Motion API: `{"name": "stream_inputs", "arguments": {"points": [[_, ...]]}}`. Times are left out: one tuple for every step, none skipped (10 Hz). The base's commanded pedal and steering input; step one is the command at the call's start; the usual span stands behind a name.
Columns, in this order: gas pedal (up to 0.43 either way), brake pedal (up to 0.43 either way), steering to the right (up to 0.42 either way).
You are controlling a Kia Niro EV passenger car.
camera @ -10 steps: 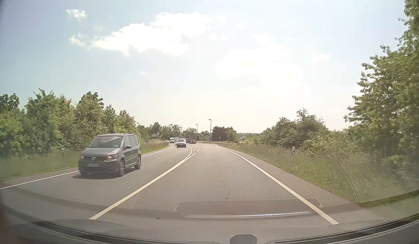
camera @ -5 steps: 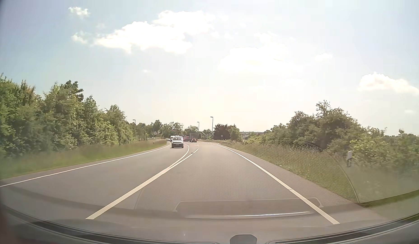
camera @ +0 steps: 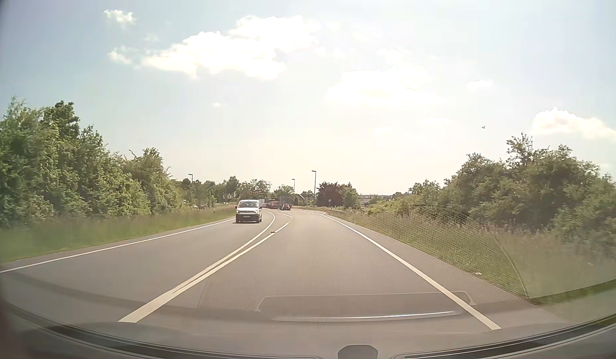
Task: Follow the waypoints while adhering to traffic rules and regulations
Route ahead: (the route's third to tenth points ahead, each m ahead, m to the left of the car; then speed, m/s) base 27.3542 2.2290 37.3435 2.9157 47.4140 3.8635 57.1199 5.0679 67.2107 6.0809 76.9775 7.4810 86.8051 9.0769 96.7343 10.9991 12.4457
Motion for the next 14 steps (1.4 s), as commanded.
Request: {"name": "stream_inputs", "arguments": {"points": [[0.079, 0.018, -0.004], [0.079, 0.018, -0.004], [0.079, 0.024, -0.004], [0.079, 0.024, -0.004], [0.079, 0.024, -0.004], [0.079, 0.018, -0.004], [0.079, 0.018, -0.004], [0.079, 0.024, -0.004], [0.079, 0.024, -0.004], [0.079, 0.018, -0.004], [0.079, 0.018, -0.004], [0.079, 0.018, -0.004], [0.079, 0.018, -0.004], [0.079, 0.018, -0.004]]}}
